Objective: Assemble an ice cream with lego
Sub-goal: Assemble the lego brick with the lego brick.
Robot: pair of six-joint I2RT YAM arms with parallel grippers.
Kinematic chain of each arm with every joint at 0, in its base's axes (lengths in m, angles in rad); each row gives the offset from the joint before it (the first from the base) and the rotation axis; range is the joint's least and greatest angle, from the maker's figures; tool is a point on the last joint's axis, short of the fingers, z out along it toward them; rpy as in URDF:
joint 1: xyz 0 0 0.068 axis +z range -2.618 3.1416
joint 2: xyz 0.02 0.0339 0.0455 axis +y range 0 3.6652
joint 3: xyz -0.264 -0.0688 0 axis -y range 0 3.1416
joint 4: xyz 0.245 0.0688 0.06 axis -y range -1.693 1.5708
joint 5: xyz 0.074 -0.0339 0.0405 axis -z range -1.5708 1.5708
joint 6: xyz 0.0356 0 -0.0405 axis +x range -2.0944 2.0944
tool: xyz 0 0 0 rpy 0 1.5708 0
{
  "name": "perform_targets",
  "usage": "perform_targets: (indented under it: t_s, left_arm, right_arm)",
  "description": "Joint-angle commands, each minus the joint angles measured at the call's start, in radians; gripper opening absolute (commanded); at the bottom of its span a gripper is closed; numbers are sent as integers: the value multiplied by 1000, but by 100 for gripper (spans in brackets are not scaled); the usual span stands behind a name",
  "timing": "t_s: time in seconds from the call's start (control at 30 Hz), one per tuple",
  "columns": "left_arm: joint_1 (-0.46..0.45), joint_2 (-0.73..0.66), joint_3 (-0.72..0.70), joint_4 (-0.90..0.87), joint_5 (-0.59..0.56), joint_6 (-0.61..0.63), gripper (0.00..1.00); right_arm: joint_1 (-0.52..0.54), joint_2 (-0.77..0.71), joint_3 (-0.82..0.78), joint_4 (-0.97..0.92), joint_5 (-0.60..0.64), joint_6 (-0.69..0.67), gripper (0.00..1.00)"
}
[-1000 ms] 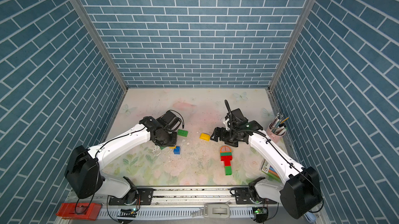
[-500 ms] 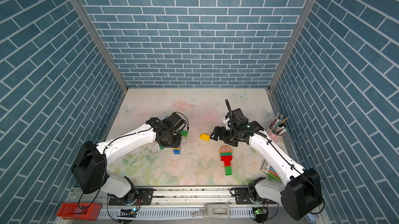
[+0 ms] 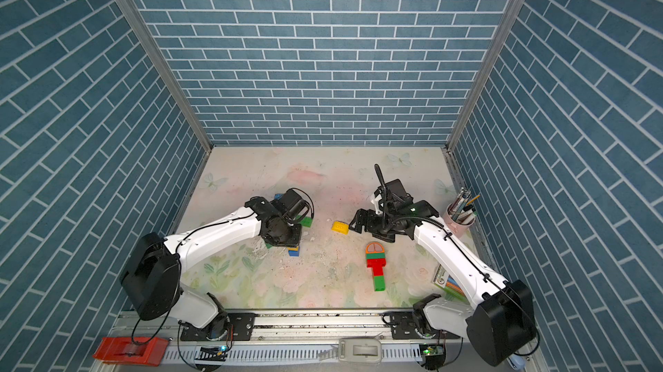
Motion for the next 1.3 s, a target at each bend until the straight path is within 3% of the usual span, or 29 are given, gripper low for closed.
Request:
perform_targets:
  t_s: [0.0,0.63,0.87,1.0,1.27]
  left_arm:
    - [-6,19,-21,2,1,2,10]
    - [-6,71,1,-35,19,56,10]
    - [-6,134,7,-28,71,58,3]
    - [-7,176,-30,2,116,20,0]
    - [-10,222,0,-39,86,-100,0]
  right_arm:
    - [-2,-1,35,-28,-2,11,93]
    - [-2,18,49,-33,-8,3,93]
    - [-2,17,50,-37,-7,-1,93]
    - [-2,21,60,-47,-7,-7,93]
    - [-2,29,73,-68,-6,-14,93]
